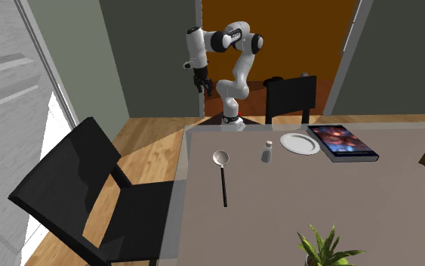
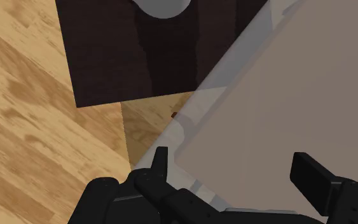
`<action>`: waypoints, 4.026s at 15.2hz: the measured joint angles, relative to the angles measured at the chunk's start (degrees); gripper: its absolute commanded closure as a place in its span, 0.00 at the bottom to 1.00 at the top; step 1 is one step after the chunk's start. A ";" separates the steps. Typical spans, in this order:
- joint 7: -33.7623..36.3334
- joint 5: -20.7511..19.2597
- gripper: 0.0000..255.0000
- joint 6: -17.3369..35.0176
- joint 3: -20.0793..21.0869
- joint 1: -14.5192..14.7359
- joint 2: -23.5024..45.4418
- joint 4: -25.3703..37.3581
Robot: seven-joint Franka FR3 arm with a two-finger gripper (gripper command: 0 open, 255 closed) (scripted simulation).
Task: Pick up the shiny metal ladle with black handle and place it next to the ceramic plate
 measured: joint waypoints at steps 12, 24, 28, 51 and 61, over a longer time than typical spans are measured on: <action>-7.20 2.59 0.00 16.14 2.72 5.91 17.51 4.37; -14.57 3.84 0.00 28.96 7.40 11.73 39.15 17.19; -16.52 3.32 0.00 31.92 9.11 13.47 45.75 22.17; -20.76 -2.37 0.00 39.15 13.53 20.85 70.57 43.77; -20.73 -2.42 1.00 39.26 13.46 20.83 70.57 43.82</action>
